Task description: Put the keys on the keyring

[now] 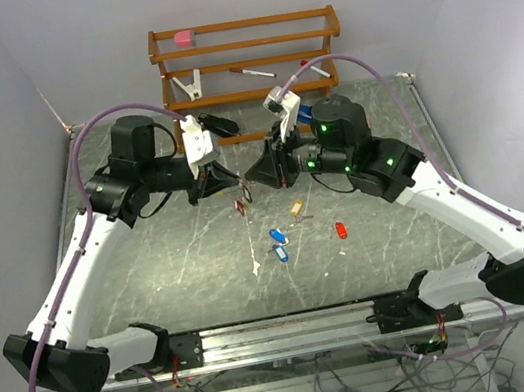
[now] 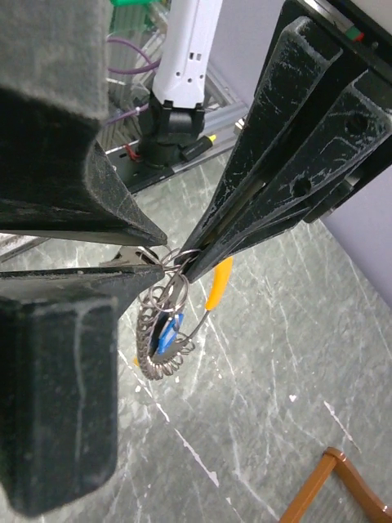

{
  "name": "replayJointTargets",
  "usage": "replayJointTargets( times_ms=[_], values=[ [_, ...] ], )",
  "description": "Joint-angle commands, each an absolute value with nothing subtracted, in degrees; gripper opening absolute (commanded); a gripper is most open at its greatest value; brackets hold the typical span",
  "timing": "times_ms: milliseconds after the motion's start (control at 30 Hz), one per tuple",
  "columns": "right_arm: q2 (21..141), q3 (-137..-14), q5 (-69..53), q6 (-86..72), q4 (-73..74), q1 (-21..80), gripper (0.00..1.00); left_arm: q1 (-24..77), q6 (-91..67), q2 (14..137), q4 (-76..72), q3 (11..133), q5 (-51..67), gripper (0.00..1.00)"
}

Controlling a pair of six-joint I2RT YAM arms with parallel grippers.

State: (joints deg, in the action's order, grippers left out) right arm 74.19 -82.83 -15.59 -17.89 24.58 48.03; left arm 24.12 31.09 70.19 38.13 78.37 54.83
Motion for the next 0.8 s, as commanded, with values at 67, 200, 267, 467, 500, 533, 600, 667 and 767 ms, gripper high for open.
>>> replayJointTargets(
  times_ms=[67, 200, 267, 467, 500, 533, 600, 667, 767],
  values=[
    [75.85, -85.36, -16.49, -14.10, 23.71, 49.58, 0.17, 24.35, 30.28, 70.79, 37.70, 80.68, 59.63, 0.07],
    [76.87, -85.78, -16.58, -13.30, 24.34, 50.39, 0.17, 24.35, 30.17, 71.16, 38.08, 81.15, 60.12, 0.07],
    [77.07, -85.86, -16.62, -13.27, 24.20, 50.65, 0.17, 24.35, 29.98, 71.48, 38.40, 81.57, 60.50, 0.07],
    [77.32, -86.16, -15.46, -13.05, 25.27, 51.03, 0.12, 24.35, 30.00, 71.63, 39.01, 82.18, 60.87, 0.07],
    [77.34, -86.28, -15.30, -12.91, 25.37, 51.03, 0.12, 24.35, 29.78, 71.57, 38.87, 82.18, 60.95, 0.07],
    [77.20, -86.11, -14.78, -12.84, 25.54, 51.05, 0.14, 24.35, 29.65, 71.55, 38.77, 82.13, 61.06, 0.07],
    [76.41, -85.41, -12.98, -12.60, 25.39, 51.04, 0.17, 24.35, 29.81, 71.38, 39.03, 82.18, 61.23, 0.07],
    [75.73, -85.27, -12.01, -12.42, 25.28, 51.08, 0.19, 24.35, 30.49, 71.28, 39.87, 82.26, 61.43, 0.07],
    [75.67, -85.57, -11.37, -12.04, 25.62, 51.03, 0.25, 24.35, 30.93, 71.19, 40.43, 82.27, 61.69, 0.07]
  ],
)
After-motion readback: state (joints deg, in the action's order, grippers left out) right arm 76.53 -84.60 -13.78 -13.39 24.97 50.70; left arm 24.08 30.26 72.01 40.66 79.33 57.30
